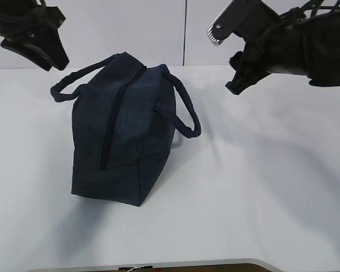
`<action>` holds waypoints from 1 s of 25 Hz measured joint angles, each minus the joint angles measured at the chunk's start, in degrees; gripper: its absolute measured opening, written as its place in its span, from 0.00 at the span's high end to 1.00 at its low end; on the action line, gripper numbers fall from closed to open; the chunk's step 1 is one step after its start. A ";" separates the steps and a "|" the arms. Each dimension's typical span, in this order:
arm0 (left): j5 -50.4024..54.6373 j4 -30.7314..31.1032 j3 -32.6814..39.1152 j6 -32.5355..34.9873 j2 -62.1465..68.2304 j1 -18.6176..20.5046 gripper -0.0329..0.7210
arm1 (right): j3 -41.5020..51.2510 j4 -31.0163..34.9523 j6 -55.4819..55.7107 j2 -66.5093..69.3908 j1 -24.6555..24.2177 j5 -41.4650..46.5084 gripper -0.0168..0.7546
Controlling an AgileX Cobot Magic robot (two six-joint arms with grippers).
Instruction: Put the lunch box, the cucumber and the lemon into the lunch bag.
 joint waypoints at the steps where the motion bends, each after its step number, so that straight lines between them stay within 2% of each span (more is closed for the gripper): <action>1: 0.03 1.29 0.00 -0.63 -0.43 0.00 0.64 | 0.00 3.38 -1.30 0.00 0.20 2.00 0.46; 5: 0.13 2.75 0.00 -1.43 -2.22 0.09 0.64 | 0.04 16.86 -13.21 0.00 2.38 13.73 0.46; 8: 0.25 2.38 0.00 -1.47 -4.10 0.09 0.64 | 0.04 22.77 -17.70 0.00 5.21 19.69 0.46; 15: 0.75 2.26 0.14 -1.85 -8.77 0.09 0.64 | 0.04 29.30 -19.06 -0.45 10.77 27.37 0.46; 25: 0.98 2.18 8.90 -2.21 -18.21 0.09 0.64 | 0.04 40.42 -19.34 -6.35 12.23 29.89 0.46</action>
